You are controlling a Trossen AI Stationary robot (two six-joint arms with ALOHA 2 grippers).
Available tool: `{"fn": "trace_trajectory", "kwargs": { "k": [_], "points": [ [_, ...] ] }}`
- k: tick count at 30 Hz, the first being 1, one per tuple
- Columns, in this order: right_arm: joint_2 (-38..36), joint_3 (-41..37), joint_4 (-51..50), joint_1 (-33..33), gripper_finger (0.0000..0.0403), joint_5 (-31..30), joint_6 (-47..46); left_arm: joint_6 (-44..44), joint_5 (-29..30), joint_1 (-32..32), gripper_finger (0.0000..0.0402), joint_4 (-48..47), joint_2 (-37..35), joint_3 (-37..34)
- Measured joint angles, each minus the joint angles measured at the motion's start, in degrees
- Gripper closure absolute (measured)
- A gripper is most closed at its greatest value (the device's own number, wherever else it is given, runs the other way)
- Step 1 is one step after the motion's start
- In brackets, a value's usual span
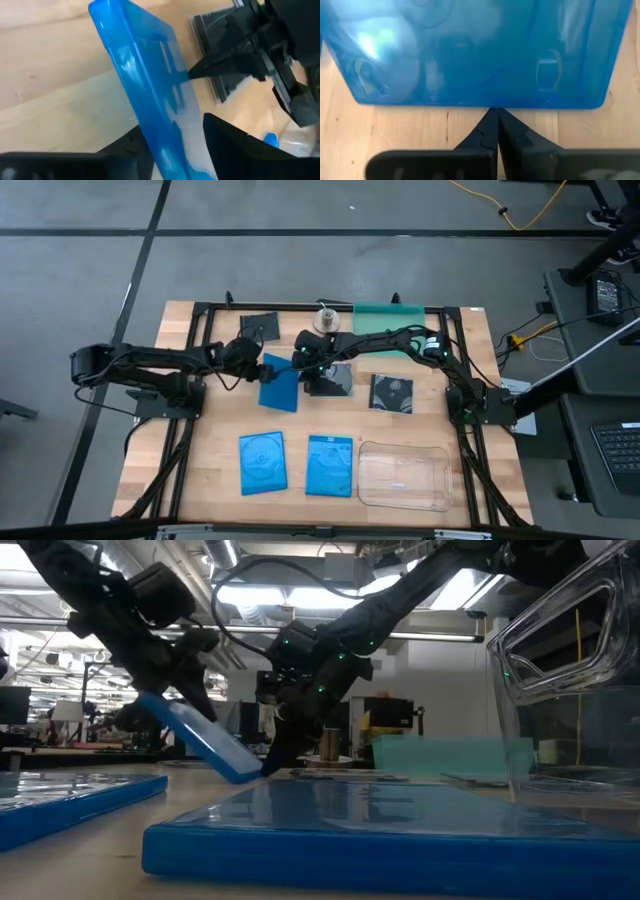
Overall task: Pick & place jewel cases by type
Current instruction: Put the top blue CD case into the blue bin
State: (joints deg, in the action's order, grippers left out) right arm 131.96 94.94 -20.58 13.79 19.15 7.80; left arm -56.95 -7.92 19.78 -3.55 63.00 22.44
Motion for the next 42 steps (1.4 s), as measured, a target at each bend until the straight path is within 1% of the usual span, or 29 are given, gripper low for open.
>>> {"fn": "trace_trajectory", "kwargs": {
  "k": [5,8,9,12,15,19,23,26,30,33,36,39,42],
  "points": [
    [-1.0,0.3,-1.6,0.6,0.0394,0.0,-0.1,-0.4,-1.6,0.0,0.0329,0.0,-1.6,0.0],
    [-1.5,2.4,-4.5,1.6,0.0394,0.0,0.2,0.1,-1.1,0.2,0.0372,0.7,-3.2,0.0],
    [-1.6,3.7,-6.2,2.0,0.0394,-0.2,0.4,0.7,-0.8,0.6,0.0380,0.7,-3.9,0.0],
    [-1.9,8.6,-12.3,3.2,0.0394,-2.1,2.1,3.2,0.2,2.2,0.0381,0.9,-6.2,0.0],
    [-2.1,14.5,-19.1,4.5,0.0394,-4.3,4.6,5.6,-0.2,4.8,0.0377,0.5,-9.1,0.6],
    [-2.3,23.0,-27.3,6.6,0.0394,-5.1,6.1,12.1,-0.5,8.6,0.0380,-0.4,-12.7,3.3],
    [-2.5,30.8,-34.8,8.8,0.0394,-5.0,5.8,19.4,-1.3,11.9,0.0380,-5.2,-14.9,8.3],
    [-3.3,34.4,-38.8,10.1,0.0396,-5.1,5.0,25.0,-2.1,13.5,0.0380,-11.3,-15.3,12.8],
    [-6.7,34.7,-40.9,10.9,0.0398,-5.8,4.7,32.5,-2.7,15.1,0.0380,-17.8,-15.3,19.3],
    [-9.7,34.6,-42.3,10.8,0.0397,-8.9,4.5,36.6,-2.8,16.4,0.0380,-20.0,-15.2,23.4],
    [-13.5,33.7,-42.2,10.0,0.0397,-12.3,4.5,39.7,-4.4,18.2,0.0380,-20.5,-15.2,26.7],
    [-18.6,29.3,-41.3,9.0,0.0398,-15.5,3.3,42.9,-6.5,20.1,0.0380,-20.7,-15.1,28.4],
    [-26.1,20.0,-36.2,7.3,0.0398,-19.1,2.0,46.2,-8.9,22.3,0.0380,-20.8,-14.7,28.6]
  ]
}}
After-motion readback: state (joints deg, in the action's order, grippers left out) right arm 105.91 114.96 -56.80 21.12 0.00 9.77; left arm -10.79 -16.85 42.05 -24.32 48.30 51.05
